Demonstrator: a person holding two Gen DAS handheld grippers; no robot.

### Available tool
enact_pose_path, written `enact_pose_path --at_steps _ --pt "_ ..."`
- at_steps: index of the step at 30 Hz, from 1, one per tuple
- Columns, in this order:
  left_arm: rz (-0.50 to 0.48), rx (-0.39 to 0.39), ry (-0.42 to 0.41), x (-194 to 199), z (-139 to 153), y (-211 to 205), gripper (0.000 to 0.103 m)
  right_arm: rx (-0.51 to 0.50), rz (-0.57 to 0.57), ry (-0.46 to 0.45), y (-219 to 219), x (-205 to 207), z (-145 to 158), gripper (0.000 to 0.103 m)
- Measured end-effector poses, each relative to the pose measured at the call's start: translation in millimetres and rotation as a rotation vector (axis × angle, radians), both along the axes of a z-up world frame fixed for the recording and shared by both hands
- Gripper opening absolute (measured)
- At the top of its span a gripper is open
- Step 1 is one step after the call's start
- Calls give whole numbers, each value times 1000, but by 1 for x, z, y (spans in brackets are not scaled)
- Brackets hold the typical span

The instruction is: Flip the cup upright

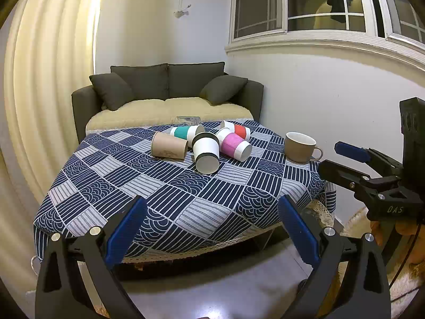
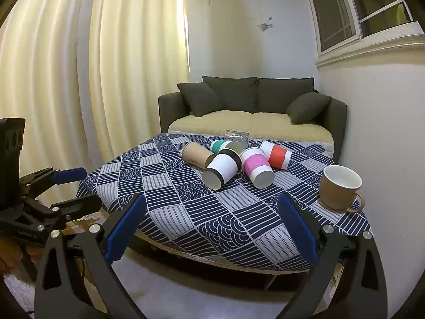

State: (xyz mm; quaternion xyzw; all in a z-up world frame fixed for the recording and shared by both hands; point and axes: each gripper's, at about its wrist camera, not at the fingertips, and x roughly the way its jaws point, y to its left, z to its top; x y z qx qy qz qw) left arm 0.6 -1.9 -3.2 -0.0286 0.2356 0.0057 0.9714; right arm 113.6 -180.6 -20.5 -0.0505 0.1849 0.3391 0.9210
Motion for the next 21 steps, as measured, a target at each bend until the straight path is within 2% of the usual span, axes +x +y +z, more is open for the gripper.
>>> enact_pose_path --at_steps 21 --pt "3 0 -1 -1 0 1 96 -4 2 3 0 1 -1 98"
